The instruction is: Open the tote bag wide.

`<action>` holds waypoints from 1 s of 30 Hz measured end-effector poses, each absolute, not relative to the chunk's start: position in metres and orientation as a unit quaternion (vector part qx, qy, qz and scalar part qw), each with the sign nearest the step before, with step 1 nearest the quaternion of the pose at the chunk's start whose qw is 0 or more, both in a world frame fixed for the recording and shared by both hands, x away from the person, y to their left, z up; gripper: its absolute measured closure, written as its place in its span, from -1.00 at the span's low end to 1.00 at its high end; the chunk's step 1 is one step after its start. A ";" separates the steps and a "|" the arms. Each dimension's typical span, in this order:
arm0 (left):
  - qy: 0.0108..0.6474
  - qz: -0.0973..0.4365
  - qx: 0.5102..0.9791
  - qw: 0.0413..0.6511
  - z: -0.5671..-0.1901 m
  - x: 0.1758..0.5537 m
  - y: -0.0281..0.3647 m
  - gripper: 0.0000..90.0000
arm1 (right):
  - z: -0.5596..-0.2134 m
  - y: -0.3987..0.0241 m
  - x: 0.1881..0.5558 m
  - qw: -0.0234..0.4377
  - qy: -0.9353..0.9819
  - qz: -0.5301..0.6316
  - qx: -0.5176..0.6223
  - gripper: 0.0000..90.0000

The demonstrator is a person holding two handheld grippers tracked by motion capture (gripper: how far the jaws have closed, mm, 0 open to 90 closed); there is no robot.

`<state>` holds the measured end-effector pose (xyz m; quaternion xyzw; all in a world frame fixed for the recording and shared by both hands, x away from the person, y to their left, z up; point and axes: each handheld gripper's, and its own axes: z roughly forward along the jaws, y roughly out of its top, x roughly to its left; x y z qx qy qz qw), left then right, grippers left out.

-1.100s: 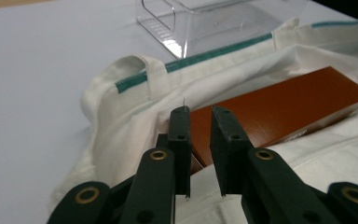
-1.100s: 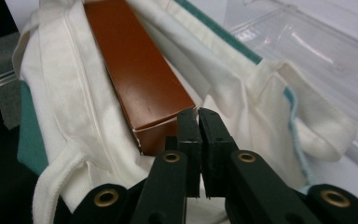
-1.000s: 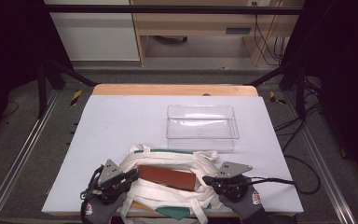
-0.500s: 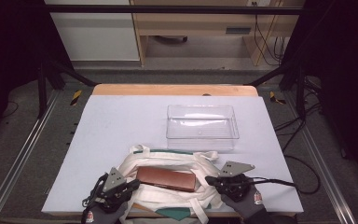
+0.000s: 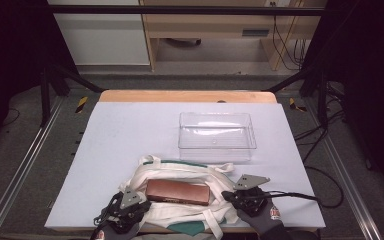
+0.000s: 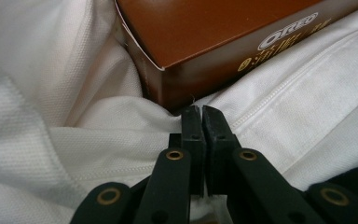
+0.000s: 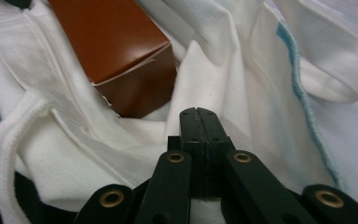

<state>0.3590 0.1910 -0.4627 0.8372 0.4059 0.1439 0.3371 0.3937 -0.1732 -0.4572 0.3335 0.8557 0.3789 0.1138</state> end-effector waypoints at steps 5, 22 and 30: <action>0.406 0.139 0.833 0.348 -0.460 0.359 0.193 0.95 | -0.463 -0.170 0.396 0.123 0.860 0.370 0.329 1.00; 0.396 0.197 0.774 0.453 -0.413 0.379 0.219 0.59 | -0.409 -0.199 0.404 0.157 0.802 0.487 0.307 0.49; 0.404 0.237 0.750 0.466 -0.399 0.407 0.236 0.31 | -0.388 -0.209 0.417 0.207 0.799 0.484 0.291 0.26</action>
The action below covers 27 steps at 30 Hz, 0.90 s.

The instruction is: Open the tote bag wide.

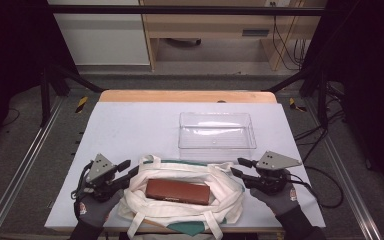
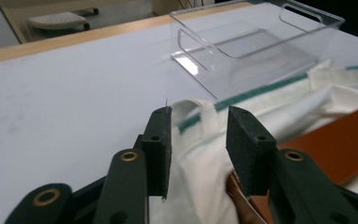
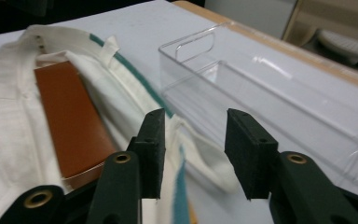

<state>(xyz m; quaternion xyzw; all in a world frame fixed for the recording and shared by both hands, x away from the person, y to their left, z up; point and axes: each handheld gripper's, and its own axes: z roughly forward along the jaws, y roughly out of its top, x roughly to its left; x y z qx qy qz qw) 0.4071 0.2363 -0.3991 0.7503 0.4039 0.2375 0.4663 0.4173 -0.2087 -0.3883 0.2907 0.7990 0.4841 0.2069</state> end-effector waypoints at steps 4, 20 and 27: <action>0.424 0.246 0.733 0.471 -0.397 0.417 0.251 0.24 | -0.375 -0.204 0.422 0.212 0.794 0.496 0.281 0.17; 0.444 0.264 0.714 0.473 -0.411 0.413 0.283 -0.03 | -0.371 -0.143 0.427 0.173 0.811 0.504 0.241 -0.22; 0.444 0.271 0.717 0.464 -0.414 0.417 0.285 -0.13 | -0.372 -0.126 0.429 0.162 0.823 0.493 0.233 -0.21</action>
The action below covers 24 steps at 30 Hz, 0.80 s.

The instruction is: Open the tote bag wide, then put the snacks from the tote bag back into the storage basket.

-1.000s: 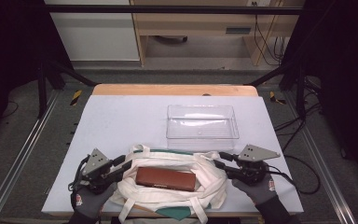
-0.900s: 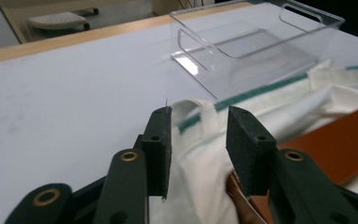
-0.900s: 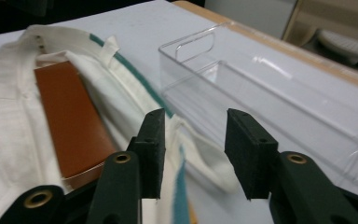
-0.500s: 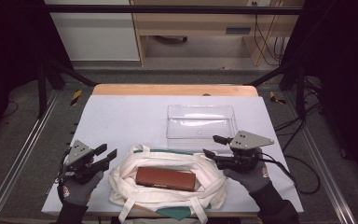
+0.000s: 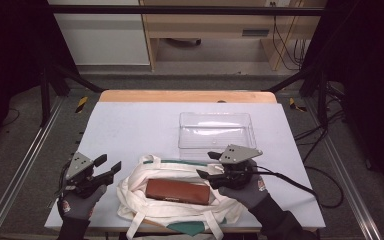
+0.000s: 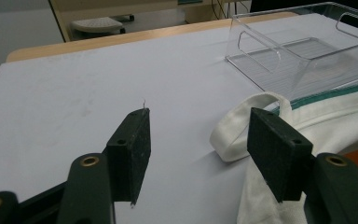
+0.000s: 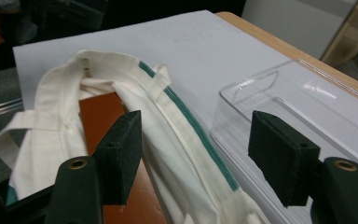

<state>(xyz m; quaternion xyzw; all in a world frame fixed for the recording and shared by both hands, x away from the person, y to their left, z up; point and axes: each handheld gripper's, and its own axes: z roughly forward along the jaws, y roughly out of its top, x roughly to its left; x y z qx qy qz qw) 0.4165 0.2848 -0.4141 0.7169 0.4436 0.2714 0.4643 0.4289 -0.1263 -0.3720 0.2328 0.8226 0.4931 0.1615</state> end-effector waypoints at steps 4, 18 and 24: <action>0.449 0.266 0.719 0.460 -0.417 0.419 0.286 -0.13 | -0.375 -0.118 0.426 0.158 0.833 0.481 0.224 -0.20; 0.462 0.268 0.716 0.449 -0.424 0.423 0.295 -0.13 | -0.406 -0.093 0.420 0.120 0.864 0.440 0.214 -0.14; 0.465 0.270 0.717 0.443 -0.425 0.422 0.297 -0.13 | -0.414 -0.089 0.418 0.107 0.874 0.424 0.213 -0.14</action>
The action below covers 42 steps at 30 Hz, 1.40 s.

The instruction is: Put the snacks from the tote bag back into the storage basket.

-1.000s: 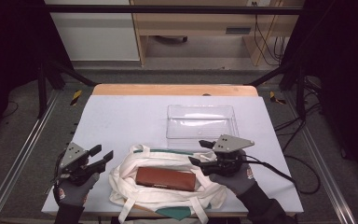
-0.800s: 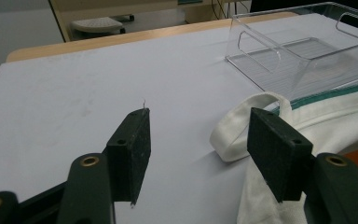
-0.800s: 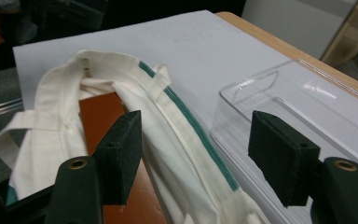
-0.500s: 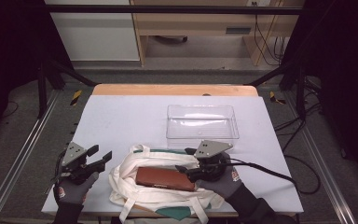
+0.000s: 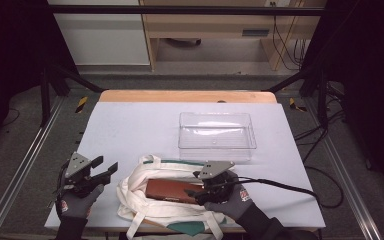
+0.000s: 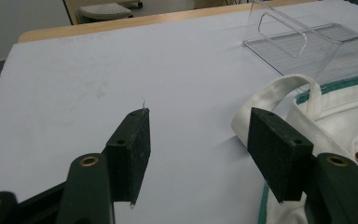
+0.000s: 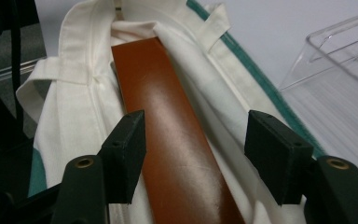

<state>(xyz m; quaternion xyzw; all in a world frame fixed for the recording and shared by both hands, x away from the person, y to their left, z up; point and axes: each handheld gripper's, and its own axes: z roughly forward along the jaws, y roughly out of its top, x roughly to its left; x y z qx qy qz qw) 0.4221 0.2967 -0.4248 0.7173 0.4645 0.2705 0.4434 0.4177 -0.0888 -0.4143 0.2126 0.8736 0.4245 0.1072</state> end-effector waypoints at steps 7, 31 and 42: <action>0.468 0.267 0.716 0.443 -0.426 0.422 0.297 -0.13 | -0.429 -0.083 0.417 0.096 0.893 0.387 0.209 -0.11; 0.462 0.260 0.726 0.438 -0.427 0.424 0.294 -0.12 | -0.443 -0.077 0.425 0.072 0.913 0.349 0.197 -0.27; 0.462 0.258 0.728 0.435 -0.428 0.425 0.294 -0.11 | -0.441 -0.076 0.429 0.054 0.924 0.335 0.176 -0.14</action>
